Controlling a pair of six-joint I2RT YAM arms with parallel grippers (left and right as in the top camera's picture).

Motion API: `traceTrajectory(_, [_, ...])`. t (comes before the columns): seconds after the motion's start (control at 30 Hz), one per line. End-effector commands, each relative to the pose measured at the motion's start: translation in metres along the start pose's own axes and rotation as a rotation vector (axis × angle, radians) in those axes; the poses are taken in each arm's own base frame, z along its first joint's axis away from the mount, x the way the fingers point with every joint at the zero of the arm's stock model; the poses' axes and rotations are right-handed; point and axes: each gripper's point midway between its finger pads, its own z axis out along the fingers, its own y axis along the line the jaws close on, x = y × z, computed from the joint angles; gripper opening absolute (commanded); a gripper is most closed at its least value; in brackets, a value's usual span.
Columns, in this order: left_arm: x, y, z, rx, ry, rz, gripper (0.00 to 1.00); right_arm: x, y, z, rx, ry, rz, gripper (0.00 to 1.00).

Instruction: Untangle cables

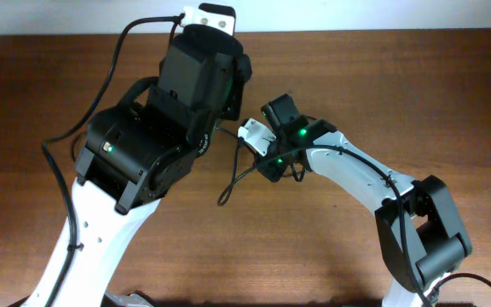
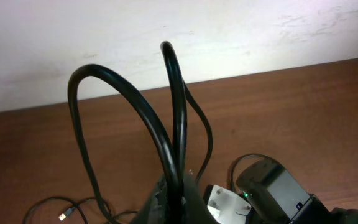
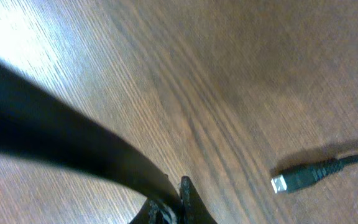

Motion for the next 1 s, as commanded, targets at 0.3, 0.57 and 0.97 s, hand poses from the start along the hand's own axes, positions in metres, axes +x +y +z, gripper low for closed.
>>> traceTrajectory(0.3, [-0.009, 0.013, -0.014, -0.042, -0.04, 0.003, 0.0, 0.022, -0.111, -0.329, 0.607, -0.559, 0.395, 0.04])
traceTrajectory(0.57, [0.018, 0.046, -0.001, -0.192, 0.078, 0.014, 0.0, 0.129, -0.15, -0.423, 0.569, -0.838, 0.759, 0.04])
traceTrajectory(0.97, [0.083, 0.055, 0.069, -0.295, 0.324, -0.015, 0.0, 0.145, -0.201, -0.459, 0.512, -0.903, 0.873, 0.04])
